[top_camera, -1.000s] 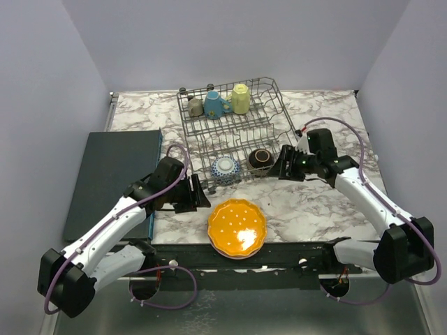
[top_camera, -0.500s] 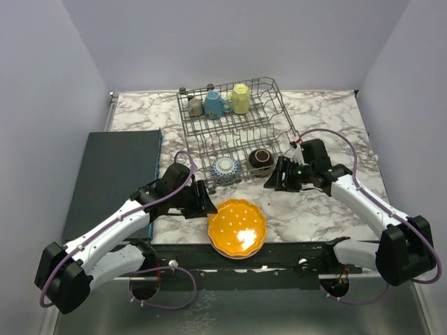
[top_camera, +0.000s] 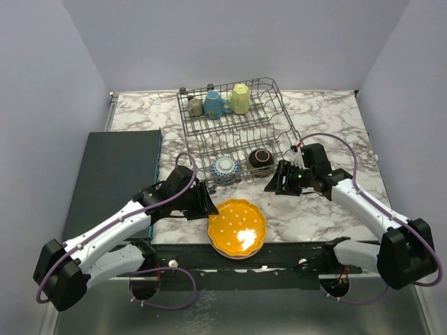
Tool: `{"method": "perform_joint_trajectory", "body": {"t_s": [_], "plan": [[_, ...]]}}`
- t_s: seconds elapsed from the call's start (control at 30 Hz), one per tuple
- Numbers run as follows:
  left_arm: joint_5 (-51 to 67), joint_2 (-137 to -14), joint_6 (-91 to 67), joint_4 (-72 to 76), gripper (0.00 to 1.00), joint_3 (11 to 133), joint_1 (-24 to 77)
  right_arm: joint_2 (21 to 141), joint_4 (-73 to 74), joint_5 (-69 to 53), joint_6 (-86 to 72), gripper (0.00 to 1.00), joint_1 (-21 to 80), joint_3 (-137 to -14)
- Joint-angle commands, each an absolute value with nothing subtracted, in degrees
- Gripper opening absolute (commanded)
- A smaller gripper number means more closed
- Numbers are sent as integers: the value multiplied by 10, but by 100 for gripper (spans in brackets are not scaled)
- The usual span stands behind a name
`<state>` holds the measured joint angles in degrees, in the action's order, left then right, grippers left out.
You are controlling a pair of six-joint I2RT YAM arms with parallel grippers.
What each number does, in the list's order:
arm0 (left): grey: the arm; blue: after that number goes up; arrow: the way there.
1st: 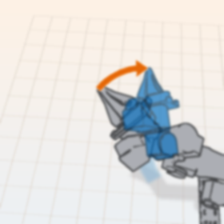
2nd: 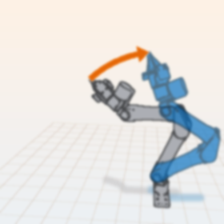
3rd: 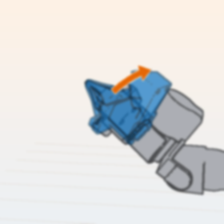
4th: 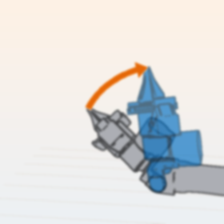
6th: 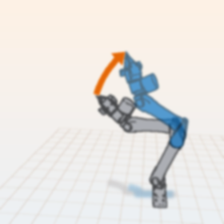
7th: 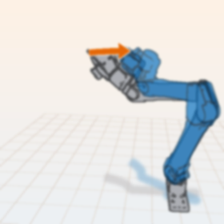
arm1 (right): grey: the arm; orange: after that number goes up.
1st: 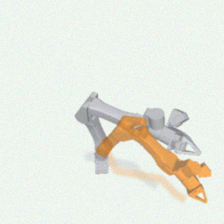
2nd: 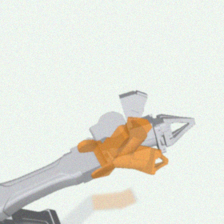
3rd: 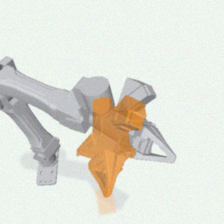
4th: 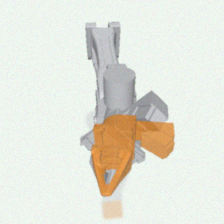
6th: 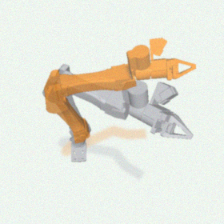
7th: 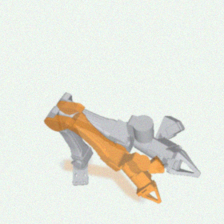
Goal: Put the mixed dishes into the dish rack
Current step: Pick up the plate from the corner of the board.
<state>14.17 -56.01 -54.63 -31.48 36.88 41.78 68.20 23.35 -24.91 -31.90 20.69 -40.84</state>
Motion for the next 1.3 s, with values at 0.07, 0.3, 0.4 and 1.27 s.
{"method": "perform_joint_trajectory", "body": {"t_s": [0.07, 0.3, 0.4, 1.27], "plan": [[71, -536, -567, -353, 48, 367, 430, 667, 221, -237, -323, 60, 212, -398], [62, -534, -581, -361, 48, 356, 439, 668, 217, -238, -321, 59, 213, -395], [59, -541, -584, -361, 48, 354, 448, 670, 216, -234, -320, 59, 213, -392], [49, -623, -599, -297, 32, 370, 513, 660, 203, -246, -336, 59, 220, -360]]}}
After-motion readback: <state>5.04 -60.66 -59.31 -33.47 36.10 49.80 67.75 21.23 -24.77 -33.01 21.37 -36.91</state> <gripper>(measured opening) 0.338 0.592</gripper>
